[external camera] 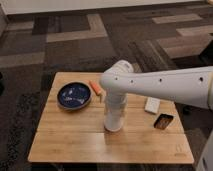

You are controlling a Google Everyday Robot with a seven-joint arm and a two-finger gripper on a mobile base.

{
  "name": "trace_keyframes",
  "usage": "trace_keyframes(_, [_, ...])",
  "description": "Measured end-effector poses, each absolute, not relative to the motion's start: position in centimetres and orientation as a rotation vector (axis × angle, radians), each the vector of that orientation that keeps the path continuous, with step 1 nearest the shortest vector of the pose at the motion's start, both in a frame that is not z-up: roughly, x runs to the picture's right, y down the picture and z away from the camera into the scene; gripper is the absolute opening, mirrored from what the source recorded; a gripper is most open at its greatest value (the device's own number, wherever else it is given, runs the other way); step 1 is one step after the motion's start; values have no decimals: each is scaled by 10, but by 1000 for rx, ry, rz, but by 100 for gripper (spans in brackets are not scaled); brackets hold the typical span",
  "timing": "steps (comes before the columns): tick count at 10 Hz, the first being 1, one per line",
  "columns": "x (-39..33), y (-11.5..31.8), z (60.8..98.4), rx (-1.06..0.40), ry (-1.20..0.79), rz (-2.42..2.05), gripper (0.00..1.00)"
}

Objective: Place the ceramic cup over the eraser

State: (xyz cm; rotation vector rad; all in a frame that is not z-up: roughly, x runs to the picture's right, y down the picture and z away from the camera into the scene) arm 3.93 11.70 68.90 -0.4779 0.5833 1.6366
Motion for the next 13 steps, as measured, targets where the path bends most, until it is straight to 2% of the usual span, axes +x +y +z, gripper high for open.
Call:
trace_keyframes(3, [42,88,661,-472,555,1610,0])
trace_keyframes(7, [85,50,620,-426,575,1606,0])
trace_keyframes(13, [86,50,620,-426,577,1607,0])
